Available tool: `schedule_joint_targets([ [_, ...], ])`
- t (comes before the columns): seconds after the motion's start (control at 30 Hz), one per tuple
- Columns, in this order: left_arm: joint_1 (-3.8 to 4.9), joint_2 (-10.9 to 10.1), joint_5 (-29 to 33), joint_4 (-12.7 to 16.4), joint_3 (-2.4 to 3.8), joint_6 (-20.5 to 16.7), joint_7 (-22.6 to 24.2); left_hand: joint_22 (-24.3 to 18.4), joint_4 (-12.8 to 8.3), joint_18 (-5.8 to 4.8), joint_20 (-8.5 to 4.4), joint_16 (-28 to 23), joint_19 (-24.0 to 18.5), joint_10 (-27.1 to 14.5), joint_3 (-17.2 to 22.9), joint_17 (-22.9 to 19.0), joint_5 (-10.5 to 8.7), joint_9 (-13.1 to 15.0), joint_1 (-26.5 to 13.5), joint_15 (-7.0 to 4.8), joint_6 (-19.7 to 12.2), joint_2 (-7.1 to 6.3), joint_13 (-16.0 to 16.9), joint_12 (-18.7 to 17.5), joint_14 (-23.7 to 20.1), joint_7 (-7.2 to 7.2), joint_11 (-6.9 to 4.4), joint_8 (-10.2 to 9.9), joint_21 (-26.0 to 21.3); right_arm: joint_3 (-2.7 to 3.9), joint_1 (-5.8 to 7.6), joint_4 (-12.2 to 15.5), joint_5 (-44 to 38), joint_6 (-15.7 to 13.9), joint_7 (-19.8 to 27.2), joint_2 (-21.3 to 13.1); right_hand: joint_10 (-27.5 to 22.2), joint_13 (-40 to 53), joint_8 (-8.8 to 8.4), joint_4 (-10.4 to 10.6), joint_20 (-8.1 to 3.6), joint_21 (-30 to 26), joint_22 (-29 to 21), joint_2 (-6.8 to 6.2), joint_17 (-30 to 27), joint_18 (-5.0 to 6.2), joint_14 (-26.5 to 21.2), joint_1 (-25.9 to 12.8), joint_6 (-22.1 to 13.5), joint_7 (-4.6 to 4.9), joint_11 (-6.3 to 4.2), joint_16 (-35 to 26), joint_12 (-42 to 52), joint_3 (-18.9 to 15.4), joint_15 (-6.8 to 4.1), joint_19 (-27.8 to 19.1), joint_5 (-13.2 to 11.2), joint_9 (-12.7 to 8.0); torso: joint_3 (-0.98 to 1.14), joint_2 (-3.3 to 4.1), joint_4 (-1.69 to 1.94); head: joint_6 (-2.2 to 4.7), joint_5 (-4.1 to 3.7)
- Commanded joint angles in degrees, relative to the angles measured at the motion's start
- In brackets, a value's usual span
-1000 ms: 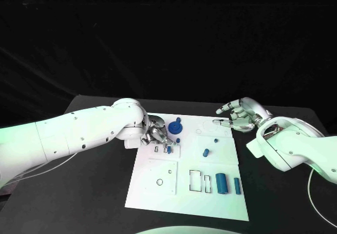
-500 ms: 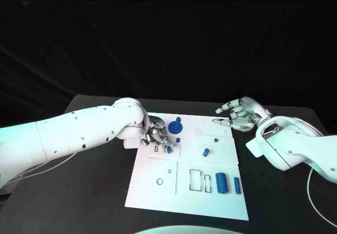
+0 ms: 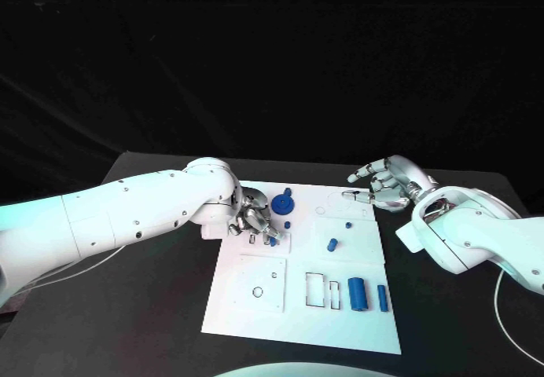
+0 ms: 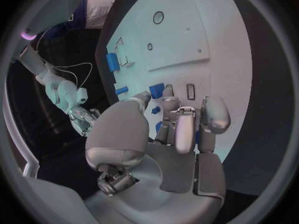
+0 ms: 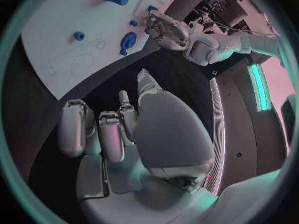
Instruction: Assemble the parts on the task board
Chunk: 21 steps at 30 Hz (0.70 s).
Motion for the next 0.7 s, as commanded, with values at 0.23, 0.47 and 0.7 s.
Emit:
schedule_joint_targets([
  [0.23,0.00,0.09,1.75,-0.09,-0.15,0.24,0.08,0.17,-0.20,-0.74,-0.06,-0.37,-0.65,-0.35,3.26,2.46,0.29,0.27,4.33,-0.54,-0.77,0.96,-0.39,0.27,2.29,-0.13,-0.41,0.26,0.43,0.00,-0.01,-0.14,-0.57,0.27,-0.23,0.11,-0.15,1.70,0.33,0.08,-0.14,-0.18,5.35,0.34,9.25,1.15,4.63,-0.17,0.33,0.05,-0.30,-0.38,-0.31,-0.02,-0.55,-0.09,-0.06,0.07,0.05,-0.04,0.03,-0.27,-0.04],
  [0.47,-0.01,-0.09,2.57,0.03,-0.18,0.12,0.11,0.27,-1.91,-0.70,-0.24,-0.37,-0.92,-0.78,14.48,2.40,0.48,0.91,10.33,-0.85,-1.64,-0.23,-1.03,0.02,2.26,-0.35,-0.67,0.53,0.51,0.00,-0.03,-0.44,-0.58,0.43,-0.31,0.25,-0.17,1.66,0.35,0.07,-0.15,-0.18,5.35,0.36,9.28,1.15,4.64,-0.16,0.33,0.04,-0.30,-0.37,-0.34,-0.02,-0.56,-0.08,-0.05,0.07,0.04,-0.02,0.04,-0.44,0.06],
  [0.7,-0.06,-0.68,4.47,0.66,-0.18,-0.33,0.26,0.90,-6.62,-0.78,-0.32,-0.19,-0.75,0.29,30.71,2.66,-0.07,4.47,6.23,-0.81,-2.43,-3.78,-1.14,0.43,2.38,-0.33,-0.70,3.98,0.89,0.00,-0.07,-0.52,-0.59,0.38,-0.32,0.29,-0.17,1.66,0.35,0.07,-0.15,-0.18,5.35,0.36,9.28,1.15,4.64,-0.16,0.33,0.04,-0.30,-0.37,-0.34,-0.02,-0.56,-0.08,-0.05,0.07,0.00,0.00,-0.03,-0.43,0.04],
])
